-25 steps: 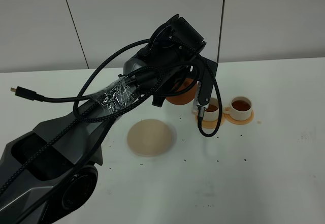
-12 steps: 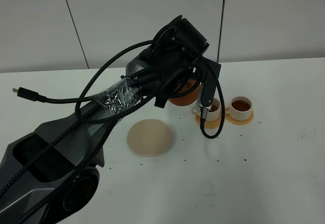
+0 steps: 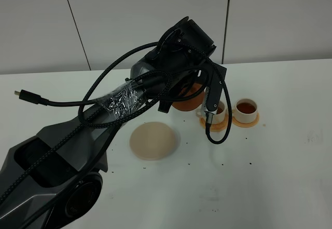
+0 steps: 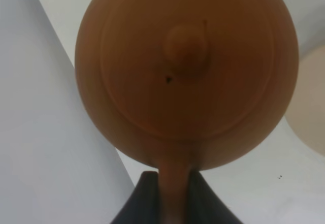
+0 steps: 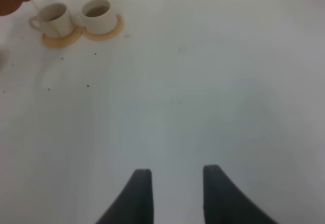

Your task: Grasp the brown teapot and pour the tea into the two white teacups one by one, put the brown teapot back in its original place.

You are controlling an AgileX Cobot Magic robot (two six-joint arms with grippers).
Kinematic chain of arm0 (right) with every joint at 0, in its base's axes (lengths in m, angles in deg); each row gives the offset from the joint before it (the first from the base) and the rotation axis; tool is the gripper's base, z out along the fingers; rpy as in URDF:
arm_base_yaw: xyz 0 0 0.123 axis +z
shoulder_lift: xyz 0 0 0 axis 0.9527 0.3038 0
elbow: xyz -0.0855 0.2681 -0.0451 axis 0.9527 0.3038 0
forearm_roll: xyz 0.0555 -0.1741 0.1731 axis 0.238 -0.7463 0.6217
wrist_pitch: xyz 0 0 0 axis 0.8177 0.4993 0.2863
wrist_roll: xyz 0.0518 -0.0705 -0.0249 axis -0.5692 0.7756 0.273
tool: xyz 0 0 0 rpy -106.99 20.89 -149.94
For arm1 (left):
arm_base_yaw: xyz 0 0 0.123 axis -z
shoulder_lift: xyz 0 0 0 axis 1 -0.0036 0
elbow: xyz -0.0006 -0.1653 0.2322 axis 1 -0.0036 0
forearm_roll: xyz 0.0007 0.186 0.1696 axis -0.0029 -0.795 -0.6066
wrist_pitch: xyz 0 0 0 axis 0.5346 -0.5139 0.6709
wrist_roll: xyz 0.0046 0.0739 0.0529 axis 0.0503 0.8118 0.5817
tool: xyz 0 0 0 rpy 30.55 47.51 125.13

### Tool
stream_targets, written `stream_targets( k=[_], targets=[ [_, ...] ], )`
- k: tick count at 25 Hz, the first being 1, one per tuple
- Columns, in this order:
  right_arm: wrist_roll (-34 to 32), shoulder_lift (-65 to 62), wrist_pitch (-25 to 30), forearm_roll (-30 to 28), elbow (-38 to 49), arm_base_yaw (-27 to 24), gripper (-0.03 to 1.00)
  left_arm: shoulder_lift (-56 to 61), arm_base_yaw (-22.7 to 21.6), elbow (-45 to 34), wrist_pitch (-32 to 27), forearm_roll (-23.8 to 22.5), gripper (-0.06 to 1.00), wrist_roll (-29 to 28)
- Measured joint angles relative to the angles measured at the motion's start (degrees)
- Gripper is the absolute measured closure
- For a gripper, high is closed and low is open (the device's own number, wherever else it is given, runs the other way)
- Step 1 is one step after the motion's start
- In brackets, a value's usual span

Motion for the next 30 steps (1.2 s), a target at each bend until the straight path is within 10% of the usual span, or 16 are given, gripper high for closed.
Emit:
stream_targets(
  k=[30],
  targets=[
    [0.0, 0.0, 0.0, 0.0, 0.0, 0.0, 0.73, 0.0, 0.0, 0.0, 0.0, -1.3, 0.78, -3.9]
  ],
)
